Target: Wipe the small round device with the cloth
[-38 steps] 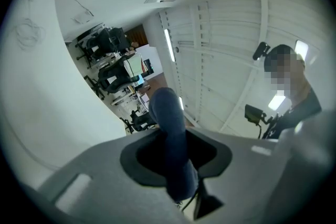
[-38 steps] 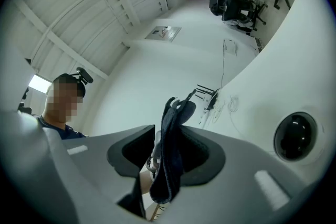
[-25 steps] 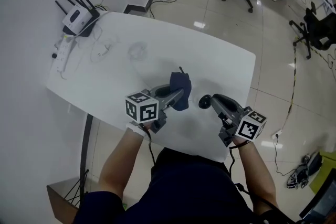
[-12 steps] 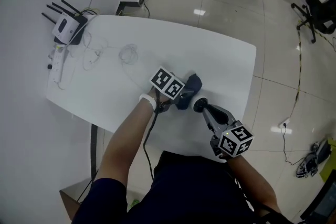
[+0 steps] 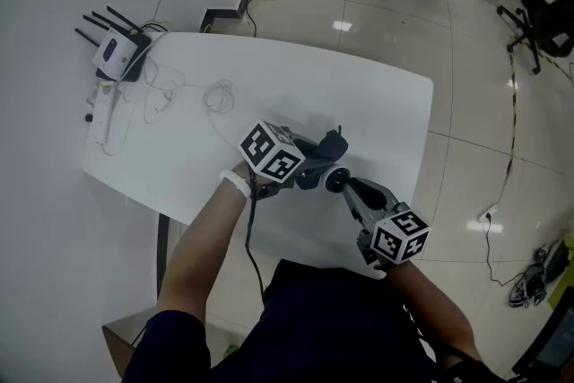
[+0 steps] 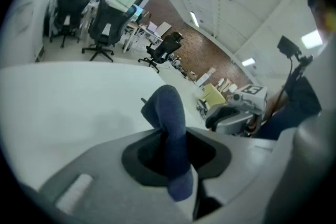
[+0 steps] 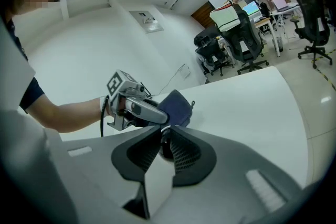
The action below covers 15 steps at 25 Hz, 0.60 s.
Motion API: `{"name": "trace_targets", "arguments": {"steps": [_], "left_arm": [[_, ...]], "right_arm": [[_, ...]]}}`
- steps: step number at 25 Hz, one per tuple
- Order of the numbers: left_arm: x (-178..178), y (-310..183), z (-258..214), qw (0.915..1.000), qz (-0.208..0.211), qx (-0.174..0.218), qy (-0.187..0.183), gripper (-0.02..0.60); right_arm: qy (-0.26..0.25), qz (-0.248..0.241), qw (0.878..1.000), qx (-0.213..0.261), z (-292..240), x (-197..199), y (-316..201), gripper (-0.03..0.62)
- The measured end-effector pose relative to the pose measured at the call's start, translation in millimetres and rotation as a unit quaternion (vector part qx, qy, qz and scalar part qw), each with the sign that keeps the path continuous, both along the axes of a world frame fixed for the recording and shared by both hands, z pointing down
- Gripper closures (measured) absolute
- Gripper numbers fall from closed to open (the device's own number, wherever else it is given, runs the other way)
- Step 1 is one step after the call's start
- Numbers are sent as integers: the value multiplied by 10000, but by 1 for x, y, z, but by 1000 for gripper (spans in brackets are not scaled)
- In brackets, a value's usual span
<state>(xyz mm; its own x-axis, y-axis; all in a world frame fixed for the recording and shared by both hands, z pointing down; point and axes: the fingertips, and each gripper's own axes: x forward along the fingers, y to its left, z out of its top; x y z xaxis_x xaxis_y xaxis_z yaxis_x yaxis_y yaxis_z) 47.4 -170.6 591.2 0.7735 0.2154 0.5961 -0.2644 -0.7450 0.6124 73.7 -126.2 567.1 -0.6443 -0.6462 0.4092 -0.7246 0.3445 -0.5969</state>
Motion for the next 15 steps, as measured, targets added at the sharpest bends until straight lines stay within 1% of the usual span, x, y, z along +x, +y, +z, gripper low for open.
{"name": "trace_targets", "arguments": {"steps": [2,3,4,5,6,8,9,10,11,12,13,14,15], "left_arm": [[4,11,-19,9973,252,676,-162,491],[5,16,-25,9931,374,1069,-295,491],[6,21,-28,9863,485,1506,-461,491],[8,25,-28,9763,588,1974,-661,491],[9,30,-26,9633,691,2439,-886,491],[12,40,-22,9322,861,3262,-1309,492],[15,44,-21,9189,874,3572,-1431,492],[17,47,-20,9108,799,3776,-1463,492],[18,48,-20,9104,615,3841,-1411,492],[17,47,-21,9176,309,3748,-1292,492],[12,41,-22,9297,-109,3506,-1123,492],[5,34,-25,9427,-603,3151,-920,494],[-3,25,-30,9532,-1111,2723,-699,494]], "right_arm": [[-20,24,10000,15,-2,2,2,534],[-20,35,10000,29,-3,3,4,534],[-17,45,10000,46,-4,4,6,537],[-14,56,10000,64,-5,6,8,537],[-10,70,9999,83,-6,8,10,537],[5,108,9999,118,-9,13,15,539],[20,129,9998,130,-10,16,17,539],[36,150,9998,139,-12,19,20,540],[52,172,9997,147,-13,21,23,540],[68,194,9997,154,-14,22,24,542],[80,217,9996,163,-15,24,26,542],[85,240,9995,173,-16,26,26,542],[81,265,9995,180,-17,28,27,542]]}}
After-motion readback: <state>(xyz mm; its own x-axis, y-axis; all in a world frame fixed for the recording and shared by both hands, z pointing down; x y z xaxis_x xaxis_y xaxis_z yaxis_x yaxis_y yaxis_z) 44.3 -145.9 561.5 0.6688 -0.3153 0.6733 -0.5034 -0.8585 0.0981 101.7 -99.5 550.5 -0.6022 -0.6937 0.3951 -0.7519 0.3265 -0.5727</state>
